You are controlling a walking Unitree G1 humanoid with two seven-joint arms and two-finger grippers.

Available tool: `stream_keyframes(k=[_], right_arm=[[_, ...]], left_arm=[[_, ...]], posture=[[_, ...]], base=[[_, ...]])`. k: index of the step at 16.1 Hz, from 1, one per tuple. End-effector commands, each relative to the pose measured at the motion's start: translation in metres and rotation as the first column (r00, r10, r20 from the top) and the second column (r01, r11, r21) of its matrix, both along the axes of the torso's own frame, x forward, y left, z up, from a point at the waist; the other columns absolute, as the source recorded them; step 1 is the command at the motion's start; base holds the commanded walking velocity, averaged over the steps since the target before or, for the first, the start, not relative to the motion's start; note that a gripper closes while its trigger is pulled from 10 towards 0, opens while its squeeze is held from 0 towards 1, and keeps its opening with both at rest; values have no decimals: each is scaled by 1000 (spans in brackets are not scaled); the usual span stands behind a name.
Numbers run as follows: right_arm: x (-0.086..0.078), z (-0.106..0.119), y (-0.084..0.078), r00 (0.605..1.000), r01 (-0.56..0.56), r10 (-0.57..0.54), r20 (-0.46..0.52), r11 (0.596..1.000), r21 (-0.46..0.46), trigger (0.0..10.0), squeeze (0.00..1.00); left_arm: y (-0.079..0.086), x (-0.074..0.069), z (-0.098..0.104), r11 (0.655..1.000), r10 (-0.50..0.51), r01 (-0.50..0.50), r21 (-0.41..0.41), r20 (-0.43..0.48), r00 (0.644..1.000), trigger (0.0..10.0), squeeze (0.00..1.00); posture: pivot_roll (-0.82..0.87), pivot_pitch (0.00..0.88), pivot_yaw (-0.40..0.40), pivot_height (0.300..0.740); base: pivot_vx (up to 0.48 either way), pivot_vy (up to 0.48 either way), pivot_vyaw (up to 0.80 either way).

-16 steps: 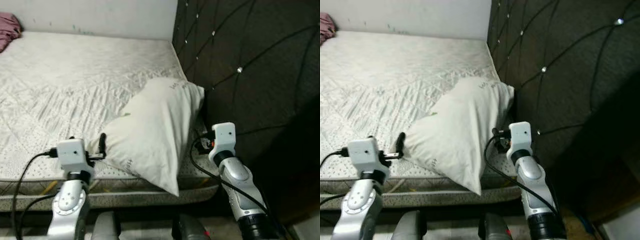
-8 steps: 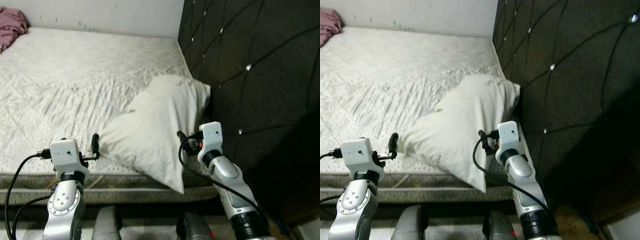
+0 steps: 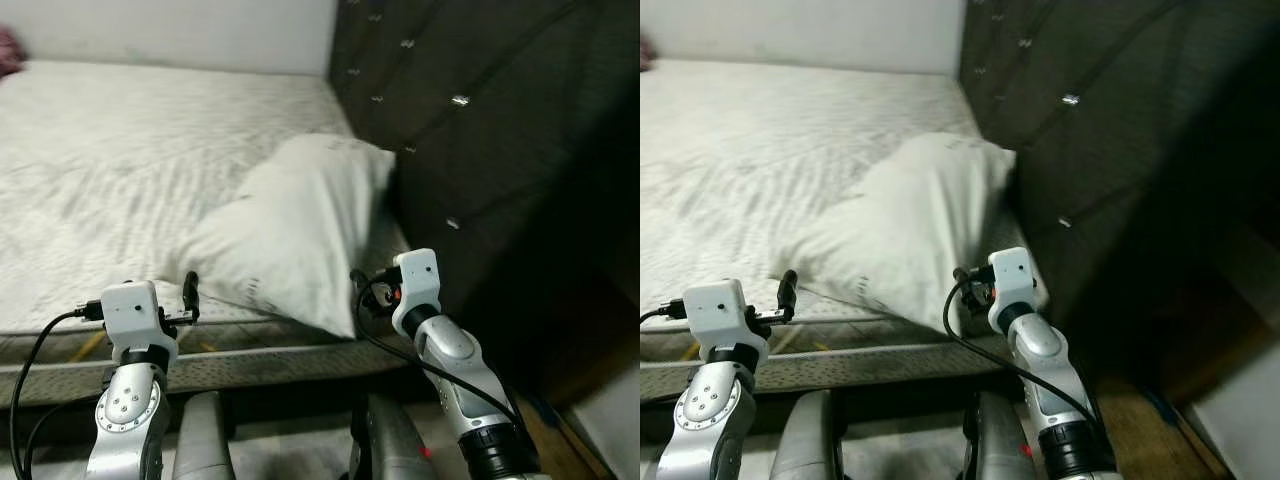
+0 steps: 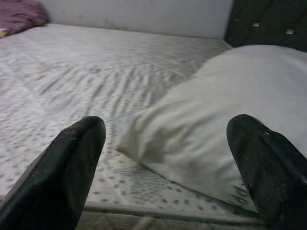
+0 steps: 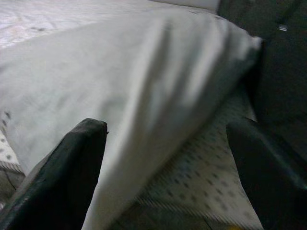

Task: Clean up the room

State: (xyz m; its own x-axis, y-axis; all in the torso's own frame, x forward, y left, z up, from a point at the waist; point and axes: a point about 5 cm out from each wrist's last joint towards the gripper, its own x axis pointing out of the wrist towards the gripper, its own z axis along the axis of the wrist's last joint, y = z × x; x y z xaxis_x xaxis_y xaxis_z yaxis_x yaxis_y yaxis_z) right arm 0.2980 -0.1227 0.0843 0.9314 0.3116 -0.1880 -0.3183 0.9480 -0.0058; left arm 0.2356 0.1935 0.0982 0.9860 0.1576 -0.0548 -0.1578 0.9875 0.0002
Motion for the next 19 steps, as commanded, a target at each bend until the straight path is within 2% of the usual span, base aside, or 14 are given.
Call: stream_keyframes(k=[1,5,16,19], right_arm=[[1,0,-3,1000,3,-3,-7,1000,-9,10000,0],[1,1,-4,1000,8,-8,7,1000,-1,10000,0],[3,1,-3,1000,8,-8,-5,1000,16,10000,0],[3,2,-2,1000,-13,13,1,1000,15,10000,0]], left_arm=[[-3,2,2,1000,-13,13,6,3,1000,10000,0],[-5,3,1,1000,-28,28,8,-6,1000,10000,0],[-6,6,1,999,-43,43,2,-7,999,10000,0],[-6,7,1,999,-42,42,1,-9,999,10000,0]], posture=[[-8,0,-91,564],[-10,0,-94,564],[-15,0,-85,564],[-16,1,-87,564]], base=[[0,0,0],[0,0,0],[306,0,0],[84,0,0]])
